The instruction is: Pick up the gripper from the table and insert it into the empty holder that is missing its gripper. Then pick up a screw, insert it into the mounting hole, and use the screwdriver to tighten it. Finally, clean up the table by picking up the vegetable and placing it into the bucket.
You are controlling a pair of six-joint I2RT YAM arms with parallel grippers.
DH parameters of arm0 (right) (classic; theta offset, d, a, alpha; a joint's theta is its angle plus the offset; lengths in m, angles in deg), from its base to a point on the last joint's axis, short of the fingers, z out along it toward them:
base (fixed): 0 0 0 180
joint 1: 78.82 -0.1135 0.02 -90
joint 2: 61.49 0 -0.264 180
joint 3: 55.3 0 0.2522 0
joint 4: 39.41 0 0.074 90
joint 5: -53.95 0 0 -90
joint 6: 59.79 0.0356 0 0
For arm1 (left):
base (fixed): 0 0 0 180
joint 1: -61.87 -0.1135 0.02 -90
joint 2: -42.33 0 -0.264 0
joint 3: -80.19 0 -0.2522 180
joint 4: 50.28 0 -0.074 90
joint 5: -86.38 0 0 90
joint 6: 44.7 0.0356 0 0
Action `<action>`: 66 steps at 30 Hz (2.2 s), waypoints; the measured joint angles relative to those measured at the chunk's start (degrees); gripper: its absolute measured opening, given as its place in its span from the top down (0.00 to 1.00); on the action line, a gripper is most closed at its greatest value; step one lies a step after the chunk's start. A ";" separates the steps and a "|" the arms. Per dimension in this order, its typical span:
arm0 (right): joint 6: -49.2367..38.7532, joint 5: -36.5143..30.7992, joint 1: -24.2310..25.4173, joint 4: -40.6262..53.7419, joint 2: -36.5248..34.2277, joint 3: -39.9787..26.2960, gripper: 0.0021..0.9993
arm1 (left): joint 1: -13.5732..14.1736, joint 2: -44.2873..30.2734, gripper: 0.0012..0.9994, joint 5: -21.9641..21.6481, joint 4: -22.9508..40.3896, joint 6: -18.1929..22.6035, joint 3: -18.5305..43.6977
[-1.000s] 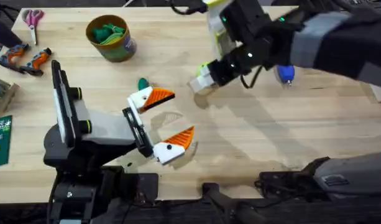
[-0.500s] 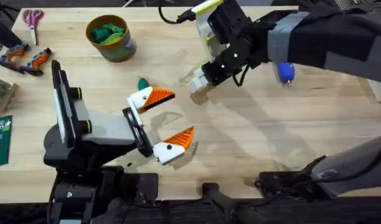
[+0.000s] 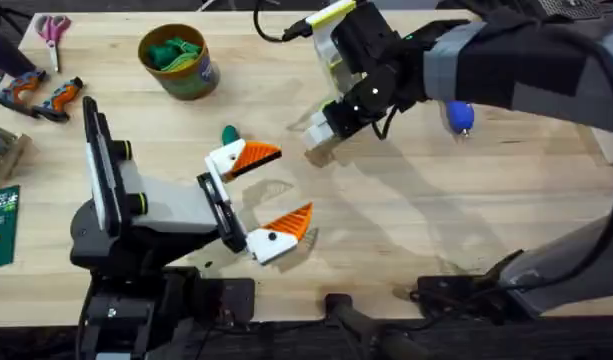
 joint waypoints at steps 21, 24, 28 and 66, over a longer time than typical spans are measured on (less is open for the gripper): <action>-1.00 -4.35 0.98 -0.03 -0.48 -0.31 0.82 | 0.00 0.00 0.01 0.00 -0.02 0.00 0.01; -0.87 -4.13 1.26 -0.25 -0.48 -0.46 0.99 | 0.00 0.00 0.01 0.00 -0.02 0.00 0.01; -0.83 -3.69 0.59 -0.07 -0.57 -0.46 0.99 | 0.00 0.00 0.01 0.00 0.00 0.00 0.01; -2.14 -5.56 0.31 14.72 -0.66 -14.55 1.00 | 0.00 0.00 0.01 0.00 -0.01 -0.01 0.01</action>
